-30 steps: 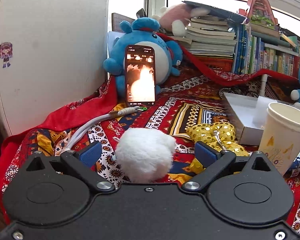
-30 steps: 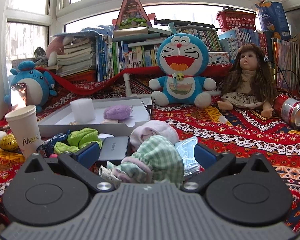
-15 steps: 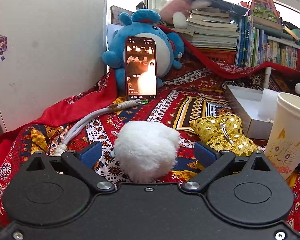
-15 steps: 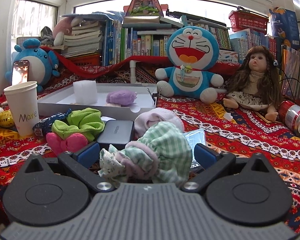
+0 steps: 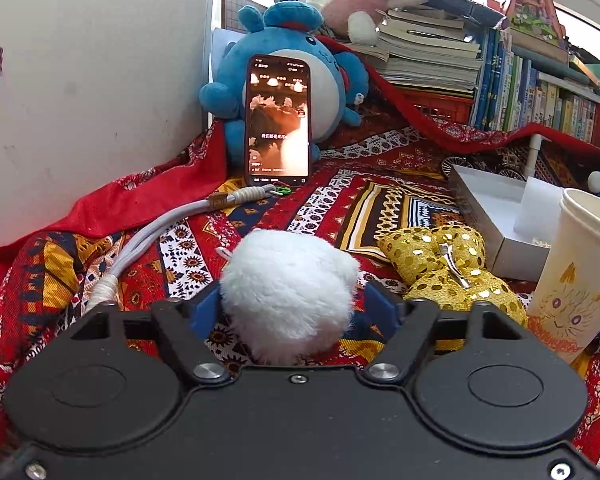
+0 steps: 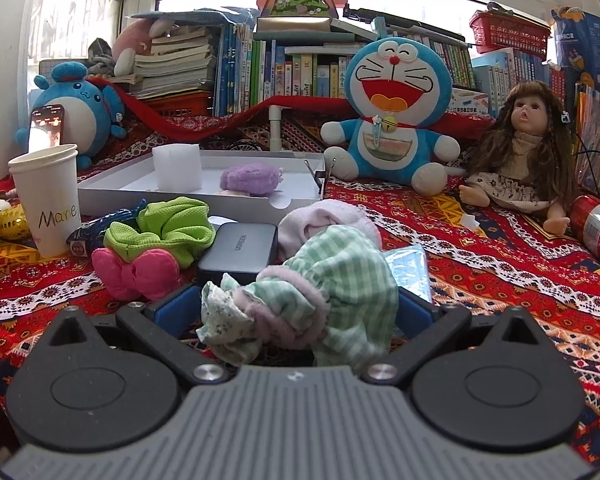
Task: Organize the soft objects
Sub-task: 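Grasp the white fluffy pompom with the left gripper while the right grasps the green-checked cloth, then carry the pompom with the left tool while the right tool carries the cloth to the tray, then open the left gripper to drop the pompom while the right releases the cloth in the tray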
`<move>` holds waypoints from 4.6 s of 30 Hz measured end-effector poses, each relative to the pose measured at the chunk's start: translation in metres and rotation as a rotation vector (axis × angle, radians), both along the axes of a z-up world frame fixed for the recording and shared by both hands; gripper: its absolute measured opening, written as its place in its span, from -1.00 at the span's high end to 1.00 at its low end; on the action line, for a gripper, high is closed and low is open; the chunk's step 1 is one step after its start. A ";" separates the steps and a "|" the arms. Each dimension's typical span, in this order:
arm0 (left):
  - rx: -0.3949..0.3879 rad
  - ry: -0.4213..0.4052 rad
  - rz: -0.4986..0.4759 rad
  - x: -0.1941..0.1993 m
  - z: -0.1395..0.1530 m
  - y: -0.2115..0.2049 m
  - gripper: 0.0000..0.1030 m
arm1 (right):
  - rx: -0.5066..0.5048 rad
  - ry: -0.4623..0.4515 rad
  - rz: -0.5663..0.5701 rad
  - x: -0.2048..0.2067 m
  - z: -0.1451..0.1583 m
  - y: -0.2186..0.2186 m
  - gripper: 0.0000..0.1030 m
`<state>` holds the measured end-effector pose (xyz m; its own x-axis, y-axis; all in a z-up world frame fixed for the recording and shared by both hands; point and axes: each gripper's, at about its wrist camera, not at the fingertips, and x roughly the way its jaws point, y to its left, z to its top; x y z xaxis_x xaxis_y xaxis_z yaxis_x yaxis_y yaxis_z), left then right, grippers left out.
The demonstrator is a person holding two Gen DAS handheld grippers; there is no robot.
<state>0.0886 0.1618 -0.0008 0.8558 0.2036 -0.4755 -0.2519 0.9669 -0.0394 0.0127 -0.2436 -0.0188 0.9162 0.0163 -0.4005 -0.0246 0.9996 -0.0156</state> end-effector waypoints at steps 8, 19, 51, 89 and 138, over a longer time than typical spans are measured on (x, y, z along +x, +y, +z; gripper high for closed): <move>-0.012 0.006 0.009 -0.003 0.002 0.006 -0.12 | -0.006 0.009 -0.001 -0.001 -0.001 -0.002 -0.99; -0.008 -0.019 0.000 -0.009 0.012 0.003 -0.11 | 0.001 0.012 0.025 -0.005 0.003 -0.001 -0.56; -0.060 -0.106 -0.216 0.015 0.094 -0.029 -0.10 | 0.114 -0.087 -0.041 0.025 0.072 -0.030 -0.30; -0.159 0.454 -0.544 0.183 0.103 -0.158 -0.10 | 0.213 0.316 0.158 0.186 0.084 -0.001 -0.31; -0.167 0.615 -0.469 0.257 0.066 -0.186 -0.43 | 0.272 0.417 0.179 0.254 0.050 0.021 -0.61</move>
